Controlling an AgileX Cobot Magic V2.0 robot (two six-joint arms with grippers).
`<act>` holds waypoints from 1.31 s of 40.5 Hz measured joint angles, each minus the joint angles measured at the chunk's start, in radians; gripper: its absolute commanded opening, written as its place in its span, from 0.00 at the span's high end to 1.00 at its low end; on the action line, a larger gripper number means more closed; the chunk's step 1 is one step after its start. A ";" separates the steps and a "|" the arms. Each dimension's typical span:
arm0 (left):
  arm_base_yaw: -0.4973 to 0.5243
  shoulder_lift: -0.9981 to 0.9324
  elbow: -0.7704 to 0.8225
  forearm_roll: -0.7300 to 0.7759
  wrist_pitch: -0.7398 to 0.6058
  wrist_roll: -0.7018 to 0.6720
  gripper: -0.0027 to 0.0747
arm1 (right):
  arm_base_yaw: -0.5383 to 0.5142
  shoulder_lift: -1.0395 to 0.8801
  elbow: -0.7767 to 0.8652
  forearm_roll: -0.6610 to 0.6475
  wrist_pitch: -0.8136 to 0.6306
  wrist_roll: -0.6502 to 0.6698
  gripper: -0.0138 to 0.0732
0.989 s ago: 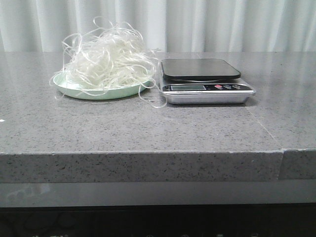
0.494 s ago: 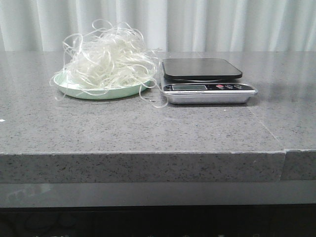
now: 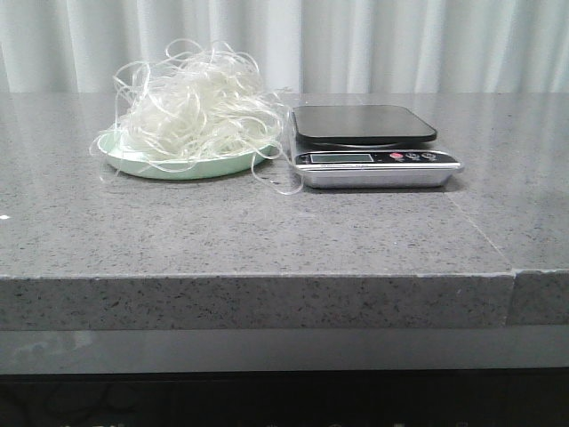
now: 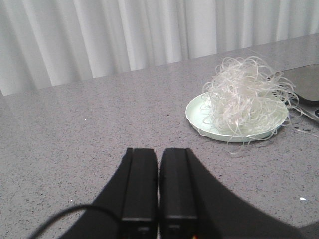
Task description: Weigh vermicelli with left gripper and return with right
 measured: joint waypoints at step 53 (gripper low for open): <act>0.000 0.000 0.000 0.000 0.000 0.000 0.79 | 0.000 -0.535 0.536 0.040 -0.117 0.002 0.67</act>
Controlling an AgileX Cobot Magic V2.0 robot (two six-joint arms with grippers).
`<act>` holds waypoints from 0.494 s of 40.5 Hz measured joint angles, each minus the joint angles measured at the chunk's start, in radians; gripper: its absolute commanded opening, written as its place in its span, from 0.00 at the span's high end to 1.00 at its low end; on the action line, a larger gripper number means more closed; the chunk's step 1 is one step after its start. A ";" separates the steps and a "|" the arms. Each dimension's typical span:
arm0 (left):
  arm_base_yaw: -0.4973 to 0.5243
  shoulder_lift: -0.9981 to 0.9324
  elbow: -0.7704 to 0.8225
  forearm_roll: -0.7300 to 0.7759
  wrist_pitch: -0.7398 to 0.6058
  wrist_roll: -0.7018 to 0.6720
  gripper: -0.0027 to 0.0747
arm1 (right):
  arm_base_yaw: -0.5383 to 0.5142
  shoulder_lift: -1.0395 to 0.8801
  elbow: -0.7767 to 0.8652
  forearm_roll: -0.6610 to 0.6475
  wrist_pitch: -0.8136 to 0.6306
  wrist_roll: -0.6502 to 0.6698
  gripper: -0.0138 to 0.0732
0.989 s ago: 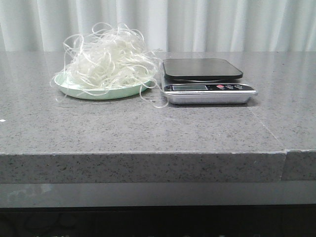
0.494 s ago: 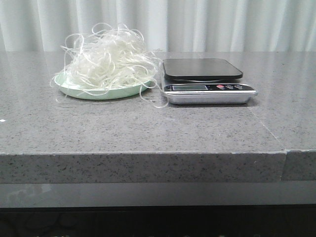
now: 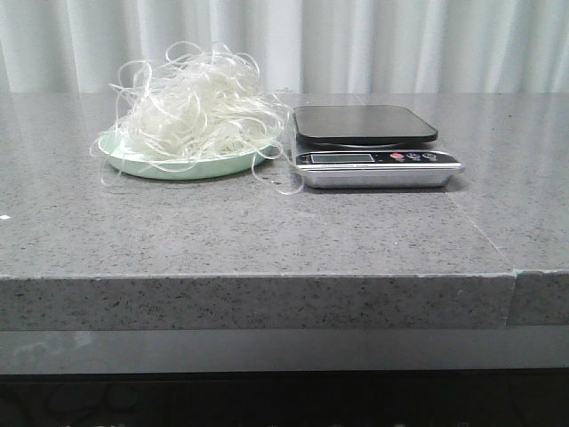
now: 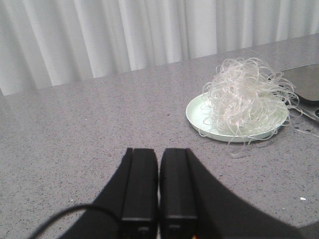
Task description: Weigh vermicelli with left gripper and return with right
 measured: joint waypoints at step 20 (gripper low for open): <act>0.000 -0.003 0.010 0.000 0.000 0.000 0.79 | 0.000 0.000 0.000 0.001 -0.002 0.000 0.67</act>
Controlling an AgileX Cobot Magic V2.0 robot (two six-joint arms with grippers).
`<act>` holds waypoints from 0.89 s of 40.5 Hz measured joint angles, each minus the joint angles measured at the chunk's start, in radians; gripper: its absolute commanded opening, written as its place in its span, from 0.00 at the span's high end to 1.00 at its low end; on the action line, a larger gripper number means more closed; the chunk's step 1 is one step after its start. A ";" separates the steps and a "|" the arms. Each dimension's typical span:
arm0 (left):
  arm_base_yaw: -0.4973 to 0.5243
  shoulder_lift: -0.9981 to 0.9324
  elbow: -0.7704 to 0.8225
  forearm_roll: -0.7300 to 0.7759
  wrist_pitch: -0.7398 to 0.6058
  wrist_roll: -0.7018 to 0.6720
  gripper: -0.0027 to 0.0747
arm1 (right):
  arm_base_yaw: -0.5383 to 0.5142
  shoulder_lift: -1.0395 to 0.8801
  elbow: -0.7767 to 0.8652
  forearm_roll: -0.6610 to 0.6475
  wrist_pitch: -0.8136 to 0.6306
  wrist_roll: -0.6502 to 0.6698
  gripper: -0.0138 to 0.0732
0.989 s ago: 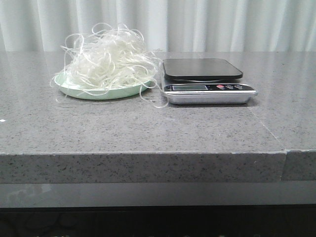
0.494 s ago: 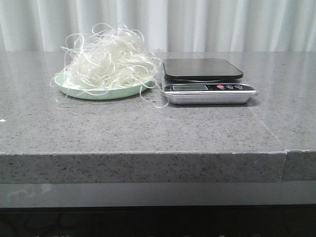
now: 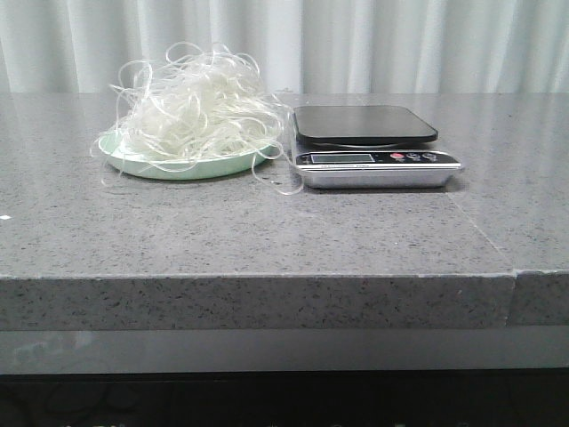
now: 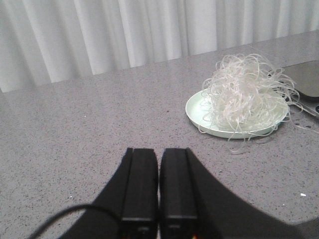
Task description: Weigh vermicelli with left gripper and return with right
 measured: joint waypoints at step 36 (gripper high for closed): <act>0.271 -0.134 0.465 -0.089 -0.369 0.000 0.79 | 0.000 0.000 0.000 0.000 -0.002 0.000 0.67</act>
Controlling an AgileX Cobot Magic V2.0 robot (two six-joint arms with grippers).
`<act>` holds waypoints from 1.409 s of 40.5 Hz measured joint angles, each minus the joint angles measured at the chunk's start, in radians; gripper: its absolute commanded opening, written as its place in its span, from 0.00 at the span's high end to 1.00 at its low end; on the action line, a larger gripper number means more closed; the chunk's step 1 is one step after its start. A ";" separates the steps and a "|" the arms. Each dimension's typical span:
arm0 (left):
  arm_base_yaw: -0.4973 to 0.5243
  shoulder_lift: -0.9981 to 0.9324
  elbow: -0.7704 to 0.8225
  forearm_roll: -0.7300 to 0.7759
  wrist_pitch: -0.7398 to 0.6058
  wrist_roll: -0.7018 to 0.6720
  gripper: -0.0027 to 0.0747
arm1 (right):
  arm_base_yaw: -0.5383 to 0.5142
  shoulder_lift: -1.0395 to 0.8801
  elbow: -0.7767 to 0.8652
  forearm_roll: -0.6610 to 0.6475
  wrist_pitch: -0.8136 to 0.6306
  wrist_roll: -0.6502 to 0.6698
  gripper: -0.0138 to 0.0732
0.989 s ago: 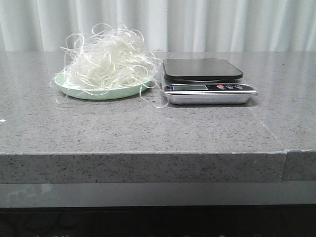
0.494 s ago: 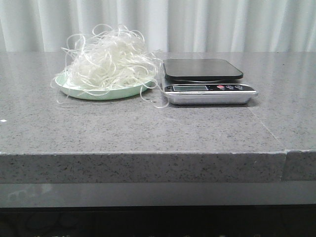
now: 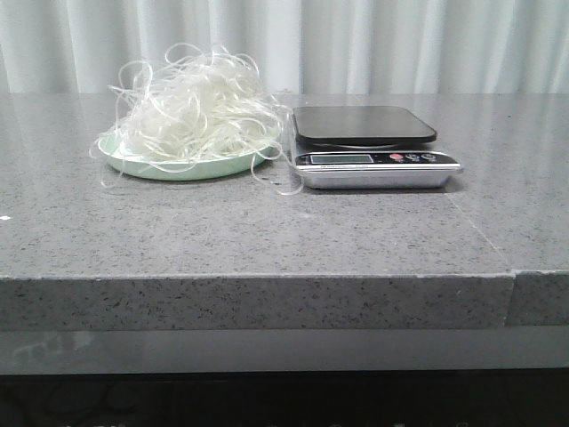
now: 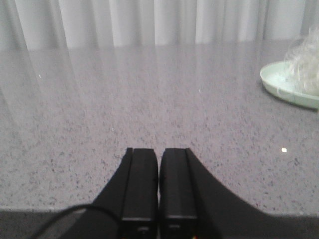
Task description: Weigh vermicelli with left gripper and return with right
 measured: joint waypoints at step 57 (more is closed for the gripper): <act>-0.076 0.000 0.000 0.000 0.028 0.000 0.79 | -0.209 -0.109 0.106 0.066 -0.046 -0.046 0.67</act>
